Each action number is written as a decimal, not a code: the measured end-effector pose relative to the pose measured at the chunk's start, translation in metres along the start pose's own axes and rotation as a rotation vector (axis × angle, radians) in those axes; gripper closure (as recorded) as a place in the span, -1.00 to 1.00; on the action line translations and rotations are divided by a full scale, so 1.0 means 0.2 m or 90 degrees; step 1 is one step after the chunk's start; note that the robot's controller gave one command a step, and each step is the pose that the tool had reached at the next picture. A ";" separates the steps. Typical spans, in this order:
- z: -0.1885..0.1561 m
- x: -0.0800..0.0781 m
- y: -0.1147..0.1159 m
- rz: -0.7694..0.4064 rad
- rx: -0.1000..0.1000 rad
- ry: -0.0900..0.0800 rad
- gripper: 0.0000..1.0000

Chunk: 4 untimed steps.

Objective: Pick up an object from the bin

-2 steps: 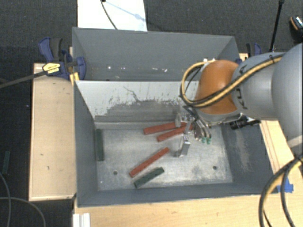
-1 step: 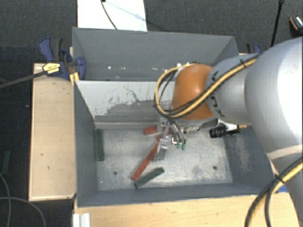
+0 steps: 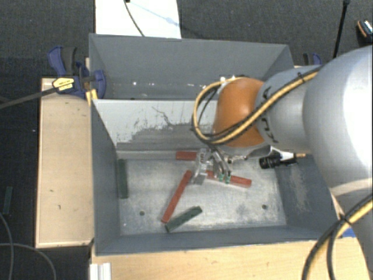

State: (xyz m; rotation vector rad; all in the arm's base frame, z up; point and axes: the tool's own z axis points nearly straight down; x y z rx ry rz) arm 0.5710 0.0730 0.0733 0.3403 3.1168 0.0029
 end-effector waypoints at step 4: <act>0.01 -0.11 -0.15 -0.082 0.001 0.000 -1.00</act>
Offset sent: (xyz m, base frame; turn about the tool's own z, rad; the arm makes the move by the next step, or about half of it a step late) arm -0.0538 0.0016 0.0245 0.0867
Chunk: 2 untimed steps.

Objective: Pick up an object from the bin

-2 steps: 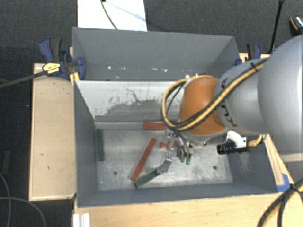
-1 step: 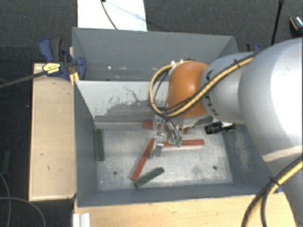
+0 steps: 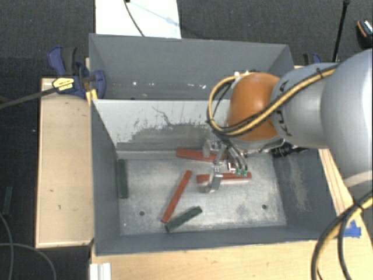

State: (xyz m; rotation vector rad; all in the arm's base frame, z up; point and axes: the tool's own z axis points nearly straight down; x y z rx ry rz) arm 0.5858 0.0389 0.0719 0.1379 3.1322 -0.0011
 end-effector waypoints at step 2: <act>0.00 0.00 0.01 -0.002 -0.001 0.001 -1.00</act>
Offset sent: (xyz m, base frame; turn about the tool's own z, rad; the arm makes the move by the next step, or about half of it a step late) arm 0.0000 0.0000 0.0000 0.0000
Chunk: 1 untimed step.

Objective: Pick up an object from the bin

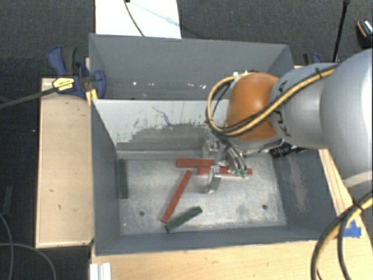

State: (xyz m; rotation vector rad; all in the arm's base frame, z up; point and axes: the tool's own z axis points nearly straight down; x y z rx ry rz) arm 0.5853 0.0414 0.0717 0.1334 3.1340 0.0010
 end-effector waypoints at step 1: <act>0.00 0.00 0.00 0.000 0.000 0.000 1.00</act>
Offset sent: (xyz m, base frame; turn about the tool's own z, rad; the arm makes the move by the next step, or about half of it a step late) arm 0.0000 0.0000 0.0000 0.0000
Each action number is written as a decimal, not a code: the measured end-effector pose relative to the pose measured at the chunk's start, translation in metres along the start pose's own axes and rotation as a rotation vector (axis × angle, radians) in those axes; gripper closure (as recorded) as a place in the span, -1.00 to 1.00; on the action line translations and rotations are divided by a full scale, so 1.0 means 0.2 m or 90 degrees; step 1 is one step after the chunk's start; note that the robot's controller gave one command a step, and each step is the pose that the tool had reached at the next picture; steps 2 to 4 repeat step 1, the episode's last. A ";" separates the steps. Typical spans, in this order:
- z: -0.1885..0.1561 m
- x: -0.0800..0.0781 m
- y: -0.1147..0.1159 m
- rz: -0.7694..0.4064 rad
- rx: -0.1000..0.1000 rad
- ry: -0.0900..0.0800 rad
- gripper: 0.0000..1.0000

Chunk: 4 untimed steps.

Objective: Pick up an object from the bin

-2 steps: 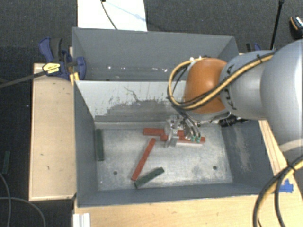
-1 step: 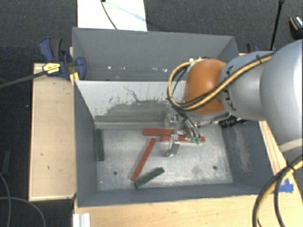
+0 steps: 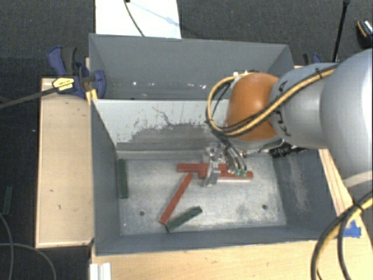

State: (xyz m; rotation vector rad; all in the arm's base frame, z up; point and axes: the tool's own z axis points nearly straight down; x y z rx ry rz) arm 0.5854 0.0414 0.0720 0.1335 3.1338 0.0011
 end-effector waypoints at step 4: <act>-0.83 0.30 0.08 -0.012 -0.001 -0.002 1.00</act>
Offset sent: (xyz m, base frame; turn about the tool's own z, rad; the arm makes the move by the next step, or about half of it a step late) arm -0.0592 0.0206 0.1601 -0.0151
